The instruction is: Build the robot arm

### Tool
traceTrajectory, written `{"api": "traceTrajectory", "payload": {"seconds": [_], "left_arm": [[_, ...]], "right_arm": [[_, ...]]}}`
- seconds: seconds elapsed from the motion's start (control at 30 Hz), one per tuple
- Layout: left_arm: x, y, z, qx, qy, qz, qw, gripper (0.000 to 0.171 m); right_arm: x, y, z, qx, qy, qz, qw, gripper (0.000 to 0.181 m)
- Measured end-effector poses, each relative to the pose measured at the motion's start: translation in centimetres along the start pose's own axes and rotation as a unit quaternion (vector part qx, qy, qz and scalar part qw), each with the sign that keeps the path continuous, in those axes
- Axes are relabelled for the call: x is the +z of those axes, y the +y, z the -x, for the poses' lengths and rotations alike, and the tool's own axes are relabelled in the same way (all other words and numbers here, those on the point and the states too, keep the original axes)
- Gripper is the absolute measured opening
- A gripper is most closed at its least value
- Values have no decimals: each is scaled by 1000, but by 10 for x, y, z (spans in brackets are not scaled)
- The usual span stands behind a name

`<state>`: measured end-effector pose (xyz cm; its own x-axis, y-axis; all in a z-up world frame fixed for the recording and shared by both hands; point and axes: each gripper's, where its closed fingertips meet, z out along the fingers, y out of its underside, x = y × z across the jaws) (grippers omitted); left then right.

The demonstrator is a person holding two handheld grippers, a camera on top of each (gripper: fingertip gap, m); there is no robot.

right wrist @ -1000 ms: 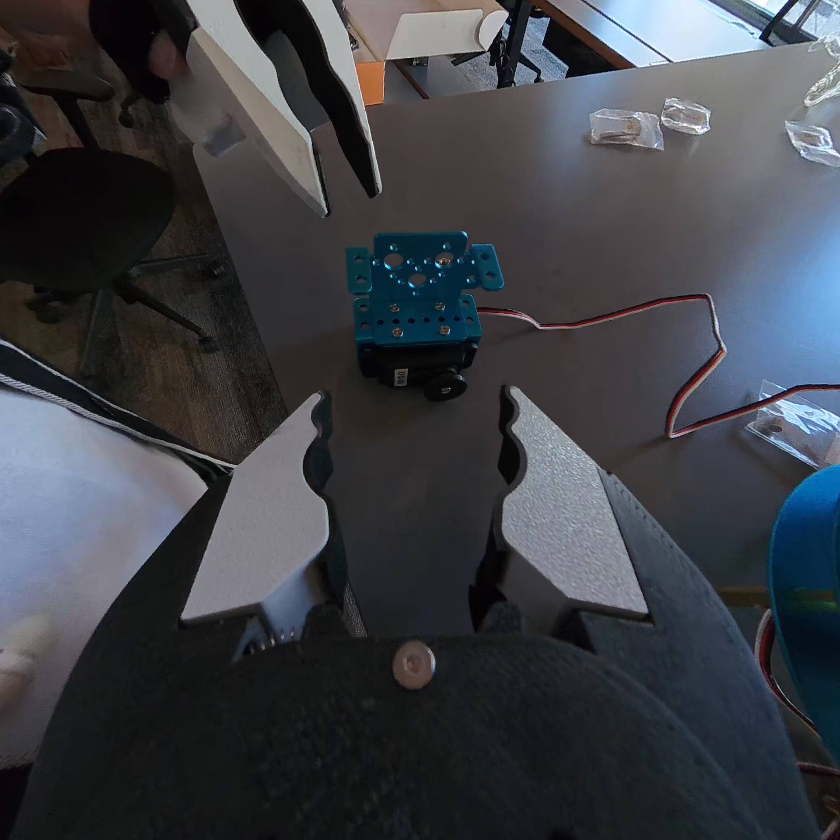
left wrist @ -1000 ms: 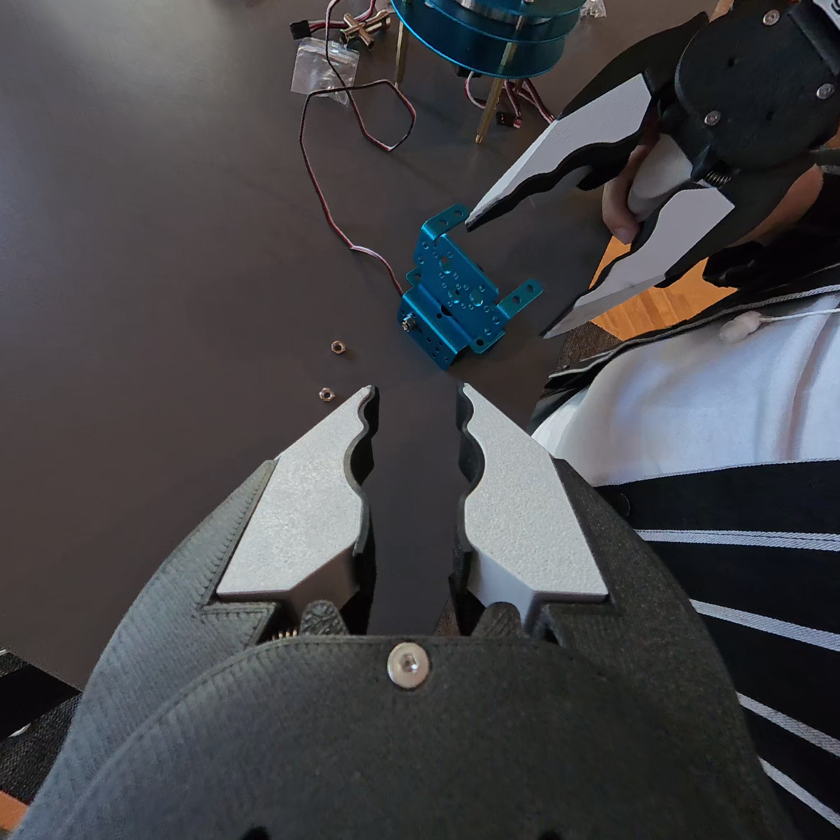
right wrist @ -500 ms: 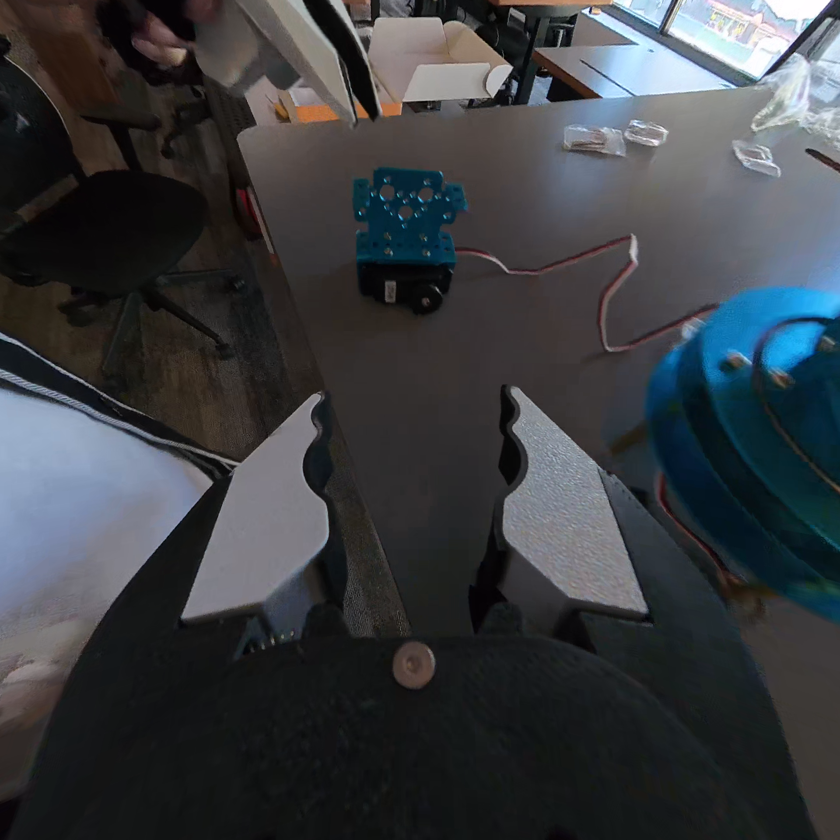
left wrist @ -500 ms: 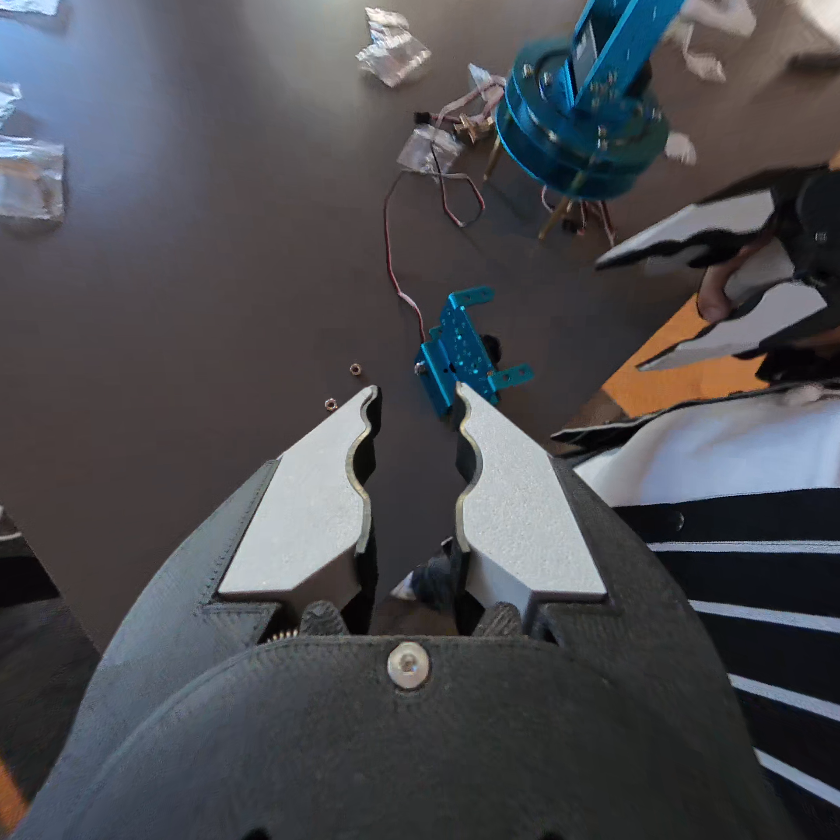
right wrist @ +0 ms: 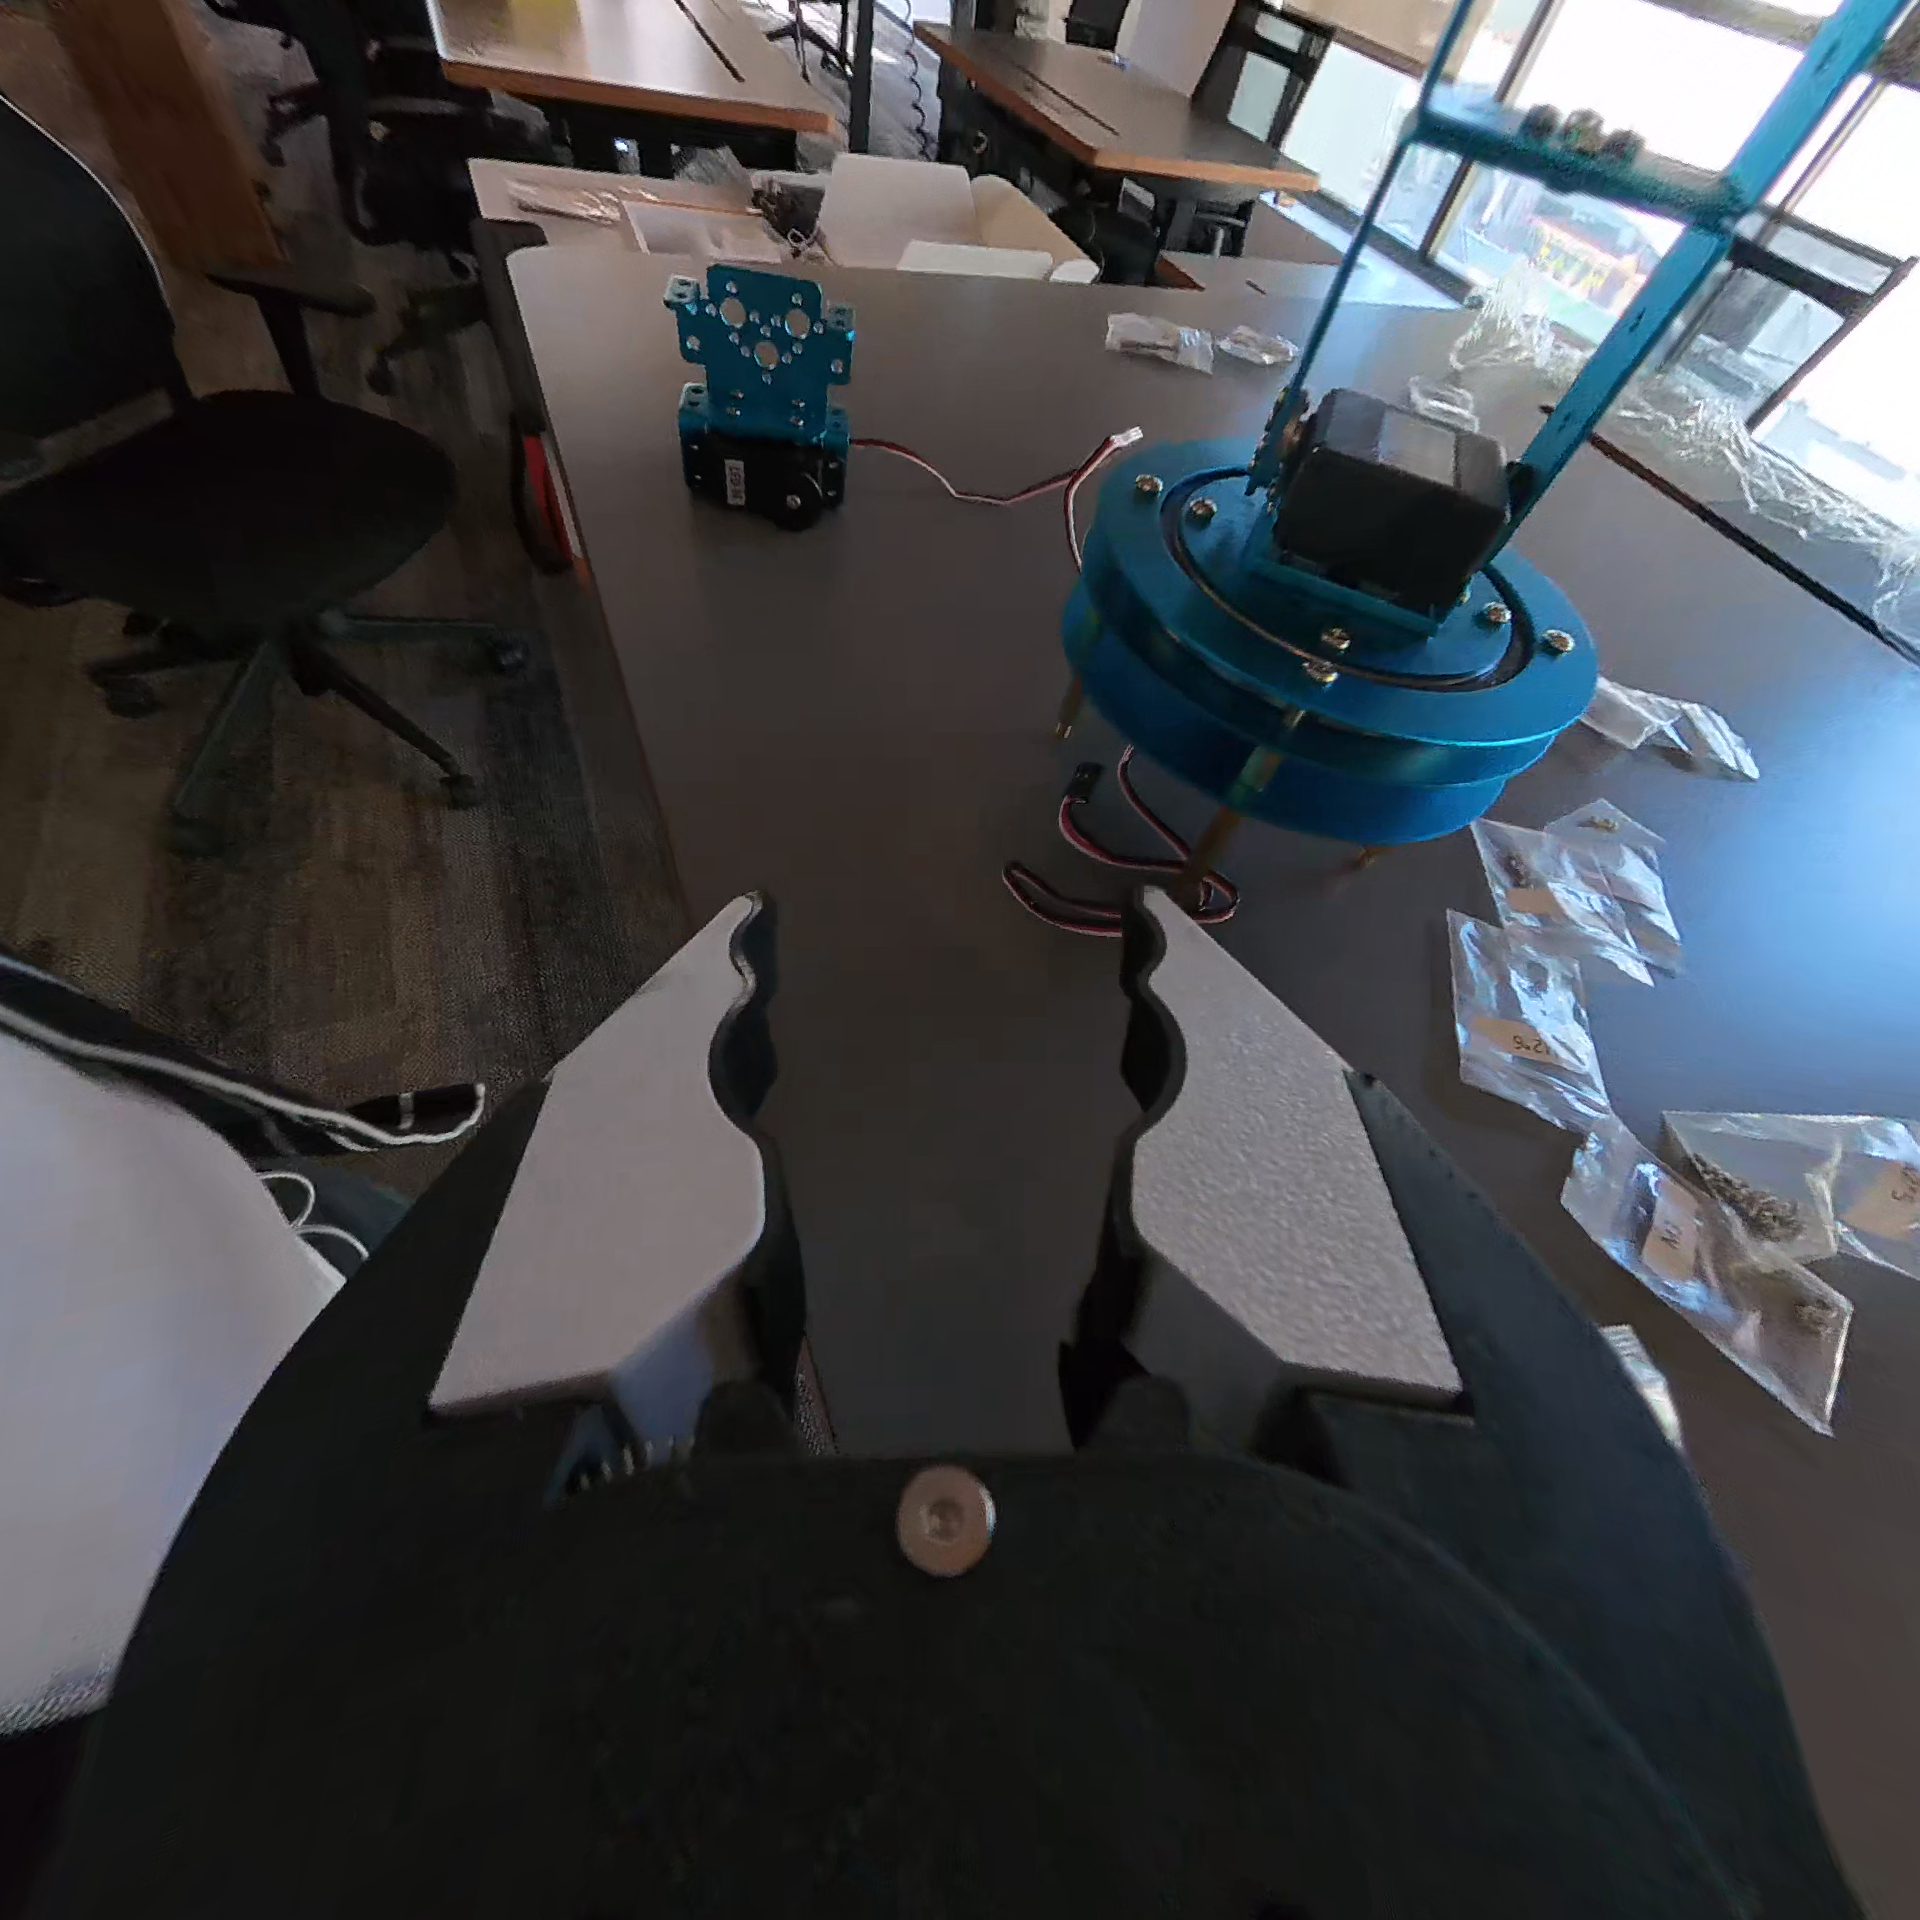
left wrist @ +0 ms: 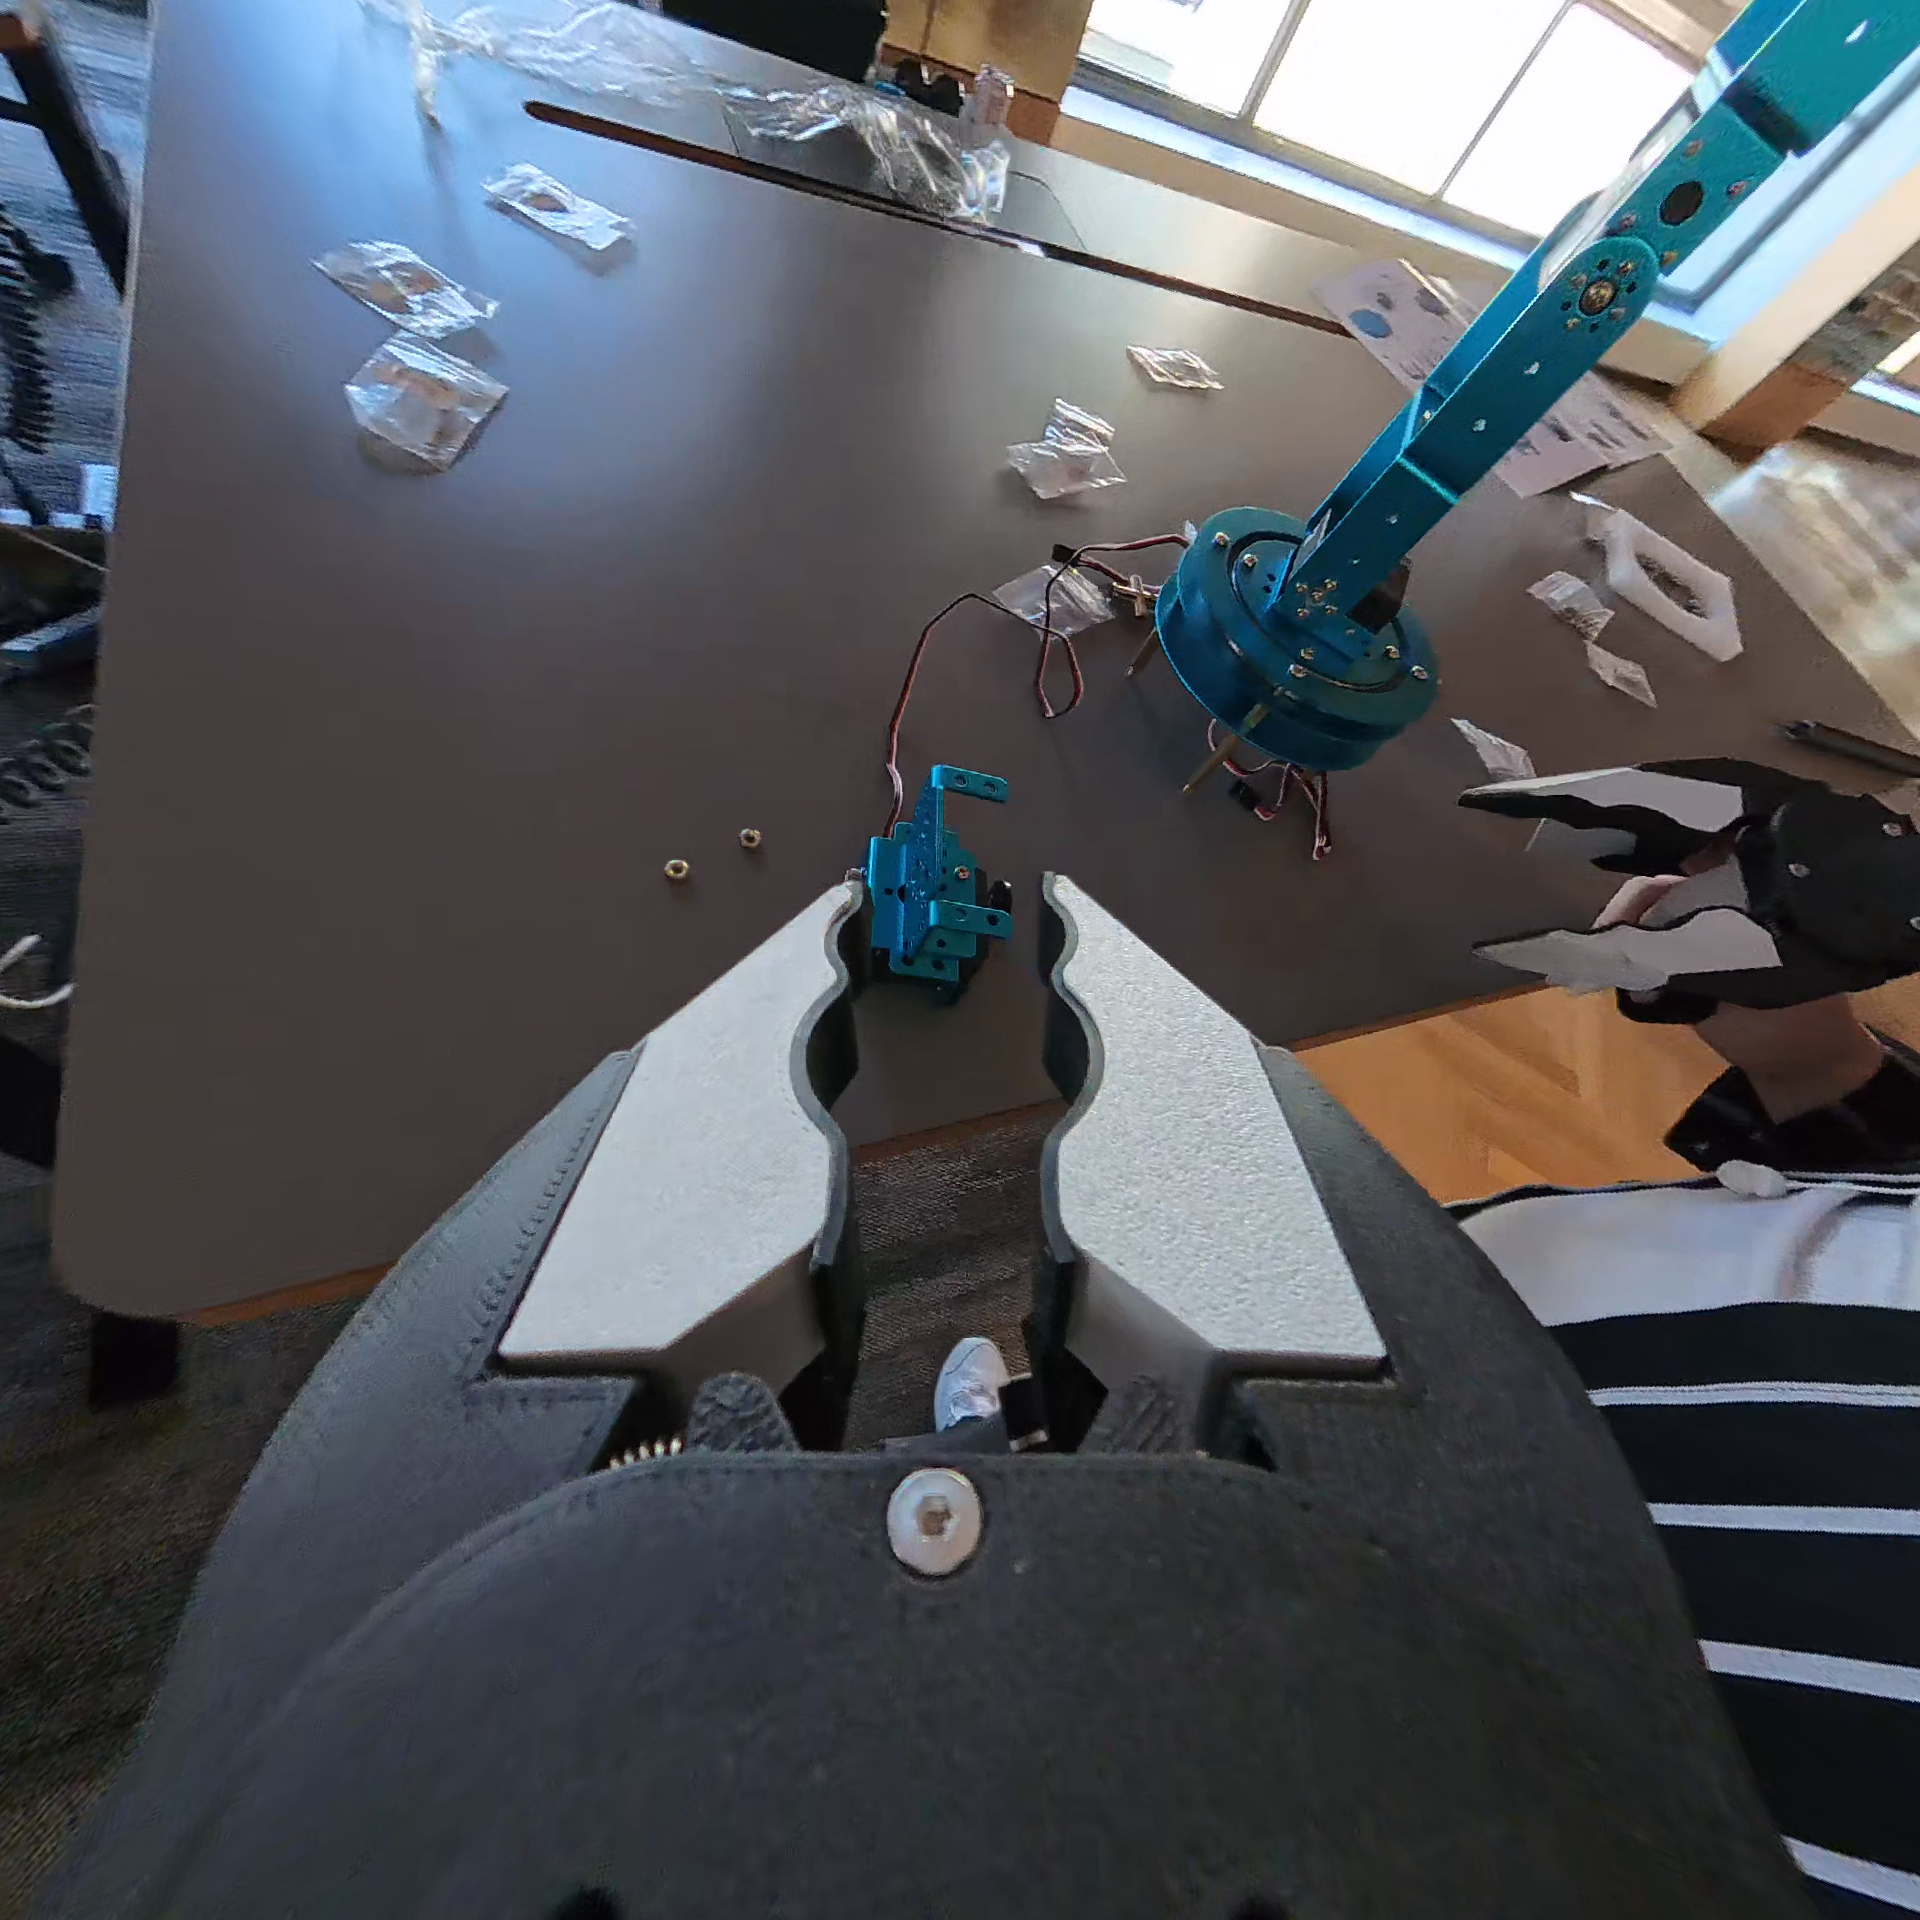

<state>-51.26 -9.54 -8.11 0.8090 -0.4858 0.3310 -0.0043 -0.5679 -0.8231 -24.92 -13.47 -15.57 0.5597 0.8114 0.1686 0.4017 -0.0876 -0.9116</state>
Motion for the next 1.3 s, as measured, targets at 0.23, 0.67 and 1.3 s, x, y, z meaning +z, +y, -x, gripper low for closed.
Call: {"api": "traceTrajectory", "payload": {"seconds": [0.23, 0.67, 1.3], "left_arm": [[-15, -6, -13, 24, -45, -4, 999, 29], [-4, 1, -24, 28, -41, 8, 999, 28], [10, -3, -18, 29, -22, -2, 999, 28]], "right_arm": [[-10, 1, -10, 18, -4, -15, 1000, 63], [-19, 7, -19, 52, -11, -12, 999, 61], [-11, 16, -21, 70, -15, 25, 997, 49]]}}
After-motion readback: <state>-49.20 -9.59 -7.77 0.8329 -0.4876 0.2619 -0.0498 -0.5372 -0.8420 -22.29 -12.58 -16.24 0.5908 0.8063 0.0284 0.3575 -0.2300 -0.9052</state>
